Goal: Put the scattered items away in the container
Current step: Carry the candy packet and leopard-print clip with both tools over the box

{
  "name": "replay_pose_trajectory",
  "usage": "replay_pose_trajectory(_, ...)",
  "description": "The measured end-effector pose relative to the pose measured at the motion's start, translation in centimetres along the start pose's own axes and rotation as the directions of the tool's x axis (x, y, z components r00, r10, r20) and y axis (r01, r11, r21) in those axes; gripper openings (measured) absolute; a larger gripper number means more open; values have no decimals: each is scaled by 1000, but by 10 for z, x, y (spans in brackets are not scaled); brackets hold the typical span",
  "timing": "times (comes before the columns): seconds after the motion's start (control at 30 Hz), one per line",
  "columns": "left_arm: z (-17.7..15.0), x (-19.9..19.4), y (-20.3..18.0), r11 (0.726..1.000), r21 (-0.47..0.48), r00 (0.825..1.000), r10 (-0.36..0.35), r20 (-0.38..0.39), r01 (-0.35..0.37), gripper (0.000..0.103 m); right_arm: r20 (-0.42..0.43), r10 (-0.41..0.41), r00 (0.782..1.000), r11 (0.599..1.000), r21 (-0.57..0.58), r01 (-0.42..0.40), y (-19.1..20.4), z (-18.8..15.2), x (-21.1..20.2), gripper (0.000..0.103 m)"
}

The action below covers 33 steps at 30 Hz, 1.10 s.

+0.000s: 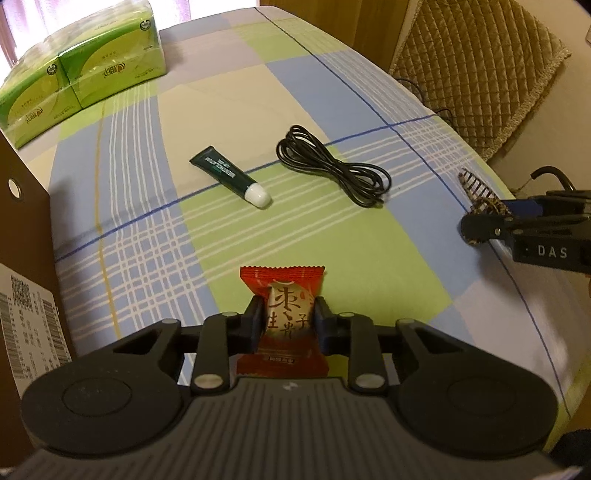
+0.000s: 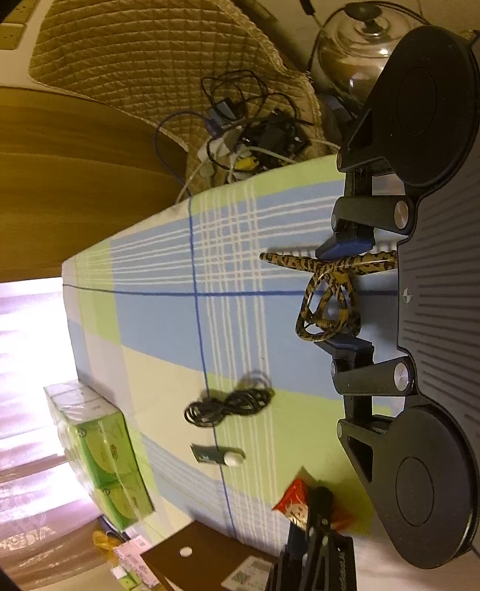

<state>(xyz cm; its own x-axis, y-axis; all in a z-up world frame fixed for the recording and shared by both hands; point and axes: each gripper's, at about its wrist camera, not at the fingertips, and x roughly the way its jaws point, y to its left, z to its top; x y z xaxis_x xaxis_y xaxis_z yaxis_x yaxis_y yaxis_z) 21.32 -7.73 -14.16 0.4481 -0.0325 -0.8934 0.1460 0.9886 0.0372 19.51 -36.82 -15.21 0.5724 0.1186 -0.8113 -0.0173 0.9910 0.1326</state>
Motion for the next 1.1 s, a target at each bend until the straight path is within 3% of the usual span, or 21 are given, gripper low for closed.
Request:
replay_pose_trajectory(0.4,-4,-56,-4,999,-1,995,-34,89,35,23,35,71,997,997,-14,-71,23,1,-45,44)
replay_pose_trajectory(0.67,-15,-112,20,996,-54,982,-60,176,71,23,53,172,984,984,-63,-169,64,13,-72,44)
replay_pose_trajectory(0.9,-42,-167,69,988,-147,972,-2,234,37,23,42,300,953,946,-143,-291,126,23,-83,44)
replay_pose_trajectory(1.1,-71,-206,125,973,-229,964,101,245,-44,23,38,400,916,896,-225,-382,193,34,-89,44)
